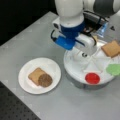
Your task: Ingredient selection for cheeseburger or sandwich
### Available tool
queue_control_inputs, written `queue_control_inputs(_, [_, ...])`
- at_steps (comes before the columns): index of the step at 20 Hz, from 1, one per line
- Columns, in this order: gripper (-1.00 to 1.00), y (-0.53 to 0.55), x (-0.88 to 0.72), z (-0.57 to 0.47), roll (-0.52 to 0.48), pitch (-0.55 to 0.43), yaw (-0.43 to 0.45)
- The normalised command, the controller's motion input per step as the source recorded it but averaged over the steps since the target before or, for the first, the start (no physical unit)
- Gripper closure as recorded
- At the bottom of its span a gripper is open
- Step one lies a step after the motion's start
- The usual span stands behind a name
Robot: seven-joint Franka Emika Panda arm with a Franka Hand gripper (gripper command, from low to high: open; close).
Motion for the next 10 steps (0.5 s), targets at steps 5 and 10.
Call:
queue_control_inputs(5, [-1.0,0.26,-0.35,-0.15,-0.136,-0.153,0.079])
queue_control_inputs(10, [-1.0,0.03,-0.24,-0.13,-0.096,-0.161,0.059])
